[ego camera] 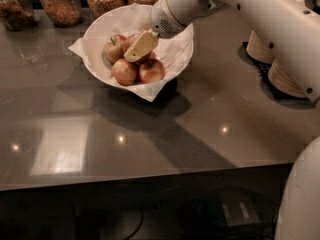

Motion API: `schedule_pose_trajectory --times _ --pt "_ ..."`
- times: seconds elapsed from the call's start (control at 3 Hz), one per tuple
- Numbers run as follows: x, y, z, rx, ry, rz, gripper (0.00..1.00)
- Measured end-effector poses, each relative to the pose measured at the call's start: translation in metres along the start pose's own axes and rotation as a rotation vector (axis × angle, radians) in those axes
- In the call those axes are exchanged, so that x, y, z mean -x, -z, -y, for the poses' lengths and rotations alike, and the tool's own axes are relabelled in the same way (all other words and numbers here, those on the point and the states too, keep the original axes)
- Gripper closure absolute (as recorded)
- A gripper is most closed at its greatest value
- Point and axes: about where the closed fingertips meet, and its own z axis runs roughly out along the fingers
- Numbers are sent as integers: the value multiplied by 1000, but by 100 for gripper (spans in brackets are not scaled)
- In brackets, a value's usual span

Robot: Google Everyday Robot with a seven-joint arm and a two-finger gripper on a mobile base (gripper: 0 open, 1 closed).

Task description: Pick apple from white bowl

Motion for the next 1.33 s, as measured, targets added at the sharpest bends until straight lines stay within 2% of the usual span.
schedule_pose_trajectory --times 0.33,1.0,1.33 --pt "-6 -10 -1 25 -8 -18 52" --pt "-10 -13 -3 32 -14 -24 48" --pt "-11 -13 -4 35 -14 -27 66"
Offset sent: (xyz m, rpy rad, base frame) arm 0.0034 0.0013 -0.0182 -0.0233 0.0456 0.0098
